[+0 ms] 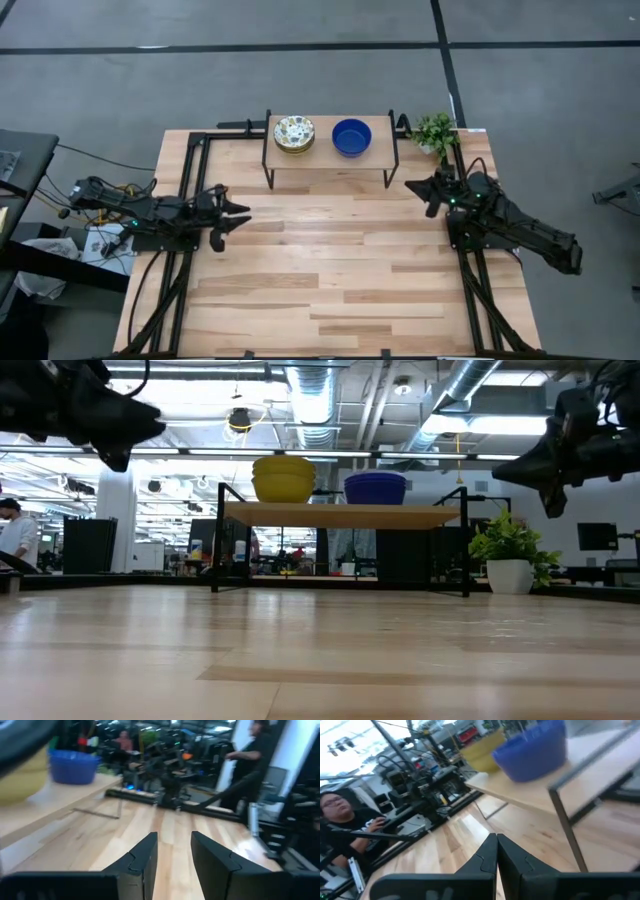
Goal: Pick & Place Mini bowls
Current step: Return to Home Position
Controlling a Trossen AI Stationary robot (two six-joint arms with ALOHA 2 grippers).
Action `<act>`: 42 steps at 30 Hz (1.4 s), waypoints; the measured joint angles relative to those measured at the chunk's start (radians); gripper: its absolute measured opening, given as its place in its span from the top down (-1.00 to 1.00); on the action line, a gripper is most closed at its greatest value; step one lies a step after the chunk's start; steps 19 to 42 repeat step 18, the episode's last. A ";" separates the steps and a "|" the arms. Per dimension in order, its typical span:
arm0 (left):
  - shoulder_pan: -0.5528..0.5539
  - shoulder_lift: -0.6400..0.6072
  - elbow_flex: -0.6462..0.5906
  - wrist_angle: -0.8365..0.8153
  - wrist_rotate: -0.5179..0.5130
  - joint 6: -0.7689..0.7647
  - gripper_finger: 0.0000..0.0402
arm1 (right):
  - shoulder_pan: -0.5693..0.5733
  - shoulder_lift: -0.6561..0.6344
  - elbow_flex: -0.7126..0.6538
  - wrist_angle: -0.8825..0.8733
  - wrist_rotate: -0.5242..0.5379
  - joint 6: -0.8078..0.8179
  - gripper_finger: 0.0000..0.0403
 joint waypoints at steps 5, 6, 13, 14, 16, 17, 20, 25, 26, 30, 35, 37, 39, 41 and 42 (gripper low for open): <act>0.002 -0.045 0.002 0.006 0.027 0.056 0.42 | 0.000 0.000 0.000 0.046 -0.006 -0.021 1.00; 0.002 -0.045 0.002 -0.001 0.020 0.057 0.42 | 0.000 0.000 0.000 0.046 -0.009 -0.023 1.00; 0.002 -0.045 0.002 -0.034 0.003 0.035 0.42 | 0.000 0.000 0.000 0.025 -0.048 -0.024 1.00; 0.002 -0.045 0.002 -0.033 0.003 0.035 0.42 | 0.000 0.000 0.000 0.021 -0.049 -0.024 1.00; 0.002 -0.045 0.002 -0.034 0.003 0.035 0.42 | 0.000 0.000 0.000 0.022 -0.049 -0.024 1.00; 0.002 -0.045 0.002 -0.033 0.003 0.034 0.42 | 0.000 0.000 0.000 0.022 -0.049 -0.024 1.00; 0.002 -0.045 0.002 -0.033 0.003 0.034 0.42 | 0.000 0.001 0.000 0.022 -0.049 -0.024 1.00; 0.002 -0.045 0.002 -0.033 0.003 0.034 0.42 | 0.000 0.001 0.000 0.022 -0.049 -0.024 1.00; 0.002 -0.045 0.002 -0.033 0.003 0.034 0.42 | 0.000 0.001 0.000 0.022 -0.049 -0.024 1.00; 0.002 -0.045 0.002 -0.033 0.003 0.034 0.42 | 0.000 0.001 0.000 0.022 -0.049 -0.024 1.00; 0.002 -0.045 0.002 -0.033 0.003 0.034 0.42 | 0.000 0.001 0.000 0.022 -0.049 -0.024 1.00; 0.002 -0.045 0.002 -0.033 0.003 0.034 0.42 | 0.000 0.001 0.000 0.022 -0.049 -0.024 1.00; 0.002 -0.045 0.002 -0.033 0.003 0.034 0.42 | 0.000 0.001 0.000 0.022 -0.049 -0.024 1.00; 0.002 -0.045 0.002 -0.033 0.003 0.034 0.42 | 0.000 0.001 0.000 0.022 -0.049 -0.024 1.00; 0.002 -0.045 0.002 -0.033 0.003 0.034 0.42 | 0.000 0.001 0.000 0.022 -0.049 -0.024 1.00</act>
